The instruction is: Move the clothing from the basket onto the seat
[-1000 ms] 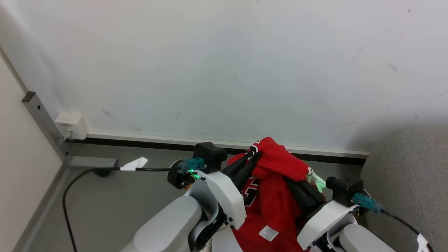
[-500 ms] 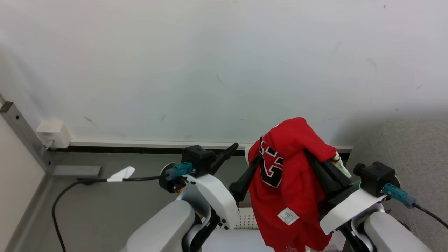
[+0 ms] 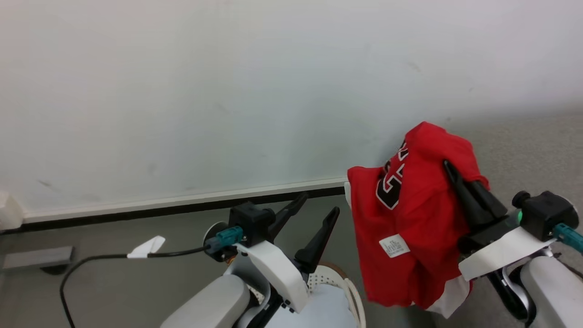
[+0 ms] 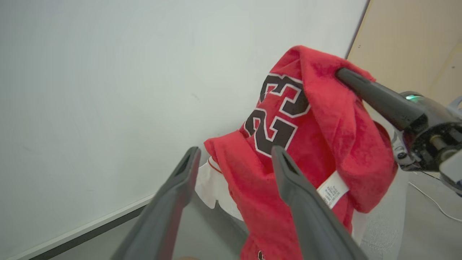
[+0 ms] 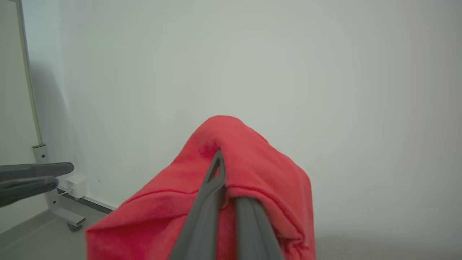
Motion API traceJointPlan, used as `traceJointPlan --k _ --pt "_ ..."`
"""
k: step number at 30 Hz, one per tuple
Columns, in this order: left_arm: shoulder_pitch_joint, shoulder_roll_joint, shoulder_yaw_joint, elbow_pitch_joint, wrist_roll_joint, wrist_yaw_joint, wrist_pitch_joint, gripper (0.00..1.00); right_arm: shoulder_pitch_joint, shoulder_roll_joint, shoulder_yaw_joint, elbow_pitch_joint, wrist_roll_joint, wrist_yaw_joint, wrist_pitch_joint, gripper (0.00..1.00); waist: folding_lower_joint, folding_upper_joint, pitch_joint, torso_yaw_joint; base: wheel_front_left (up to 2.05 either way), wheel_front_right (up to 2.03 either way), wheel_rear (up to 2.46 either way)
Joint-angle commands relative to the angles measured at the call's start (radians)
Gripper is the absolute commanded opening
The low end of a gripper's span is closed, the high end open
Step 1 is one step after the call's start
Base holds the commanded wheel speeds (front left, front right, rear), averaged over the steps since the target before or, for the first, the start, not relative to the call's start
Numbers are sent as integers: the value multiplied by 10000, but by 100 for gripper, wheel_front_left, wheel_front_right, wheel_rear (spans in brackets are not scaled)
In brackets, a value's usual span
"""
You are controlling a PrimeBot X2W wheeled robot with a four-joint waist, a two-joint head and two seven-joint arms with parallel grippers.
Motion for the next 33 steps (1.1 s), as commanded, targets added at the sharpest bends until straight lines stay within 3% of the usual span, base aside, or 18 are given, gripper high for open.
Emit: traceJointPlan --k 1,10,18,25,33 --pt "159 71 -12 -63 80 -15 -42 100 -4 -142 -175 -140 -115 -25 -4 0 0 0 56 -474 0 0 0" --pt "284 148 -114 -420 109 71 -54 100 195 -634 -1285 -730 -416 -25 -4 0 0 0 188 -1827 0 0 0" --pt "247 223 -245 -530 231 20 -118 100 430 -509 -1693 -1215 -521 -24 159 0 0 0 367 -2762 0 0 0" --pt "59 280 -334 -609 289 30 -103 100 57 -455 -1963 -1465 -453 -25 291 0 0 0 684 -3058 0 0 0" --pt "-573 608 -484 -1063 608 -61 377 100 -1371 -1040 -2761 -1682 -344 -25 325 0 0 0 2116 -2745 0 0 0"
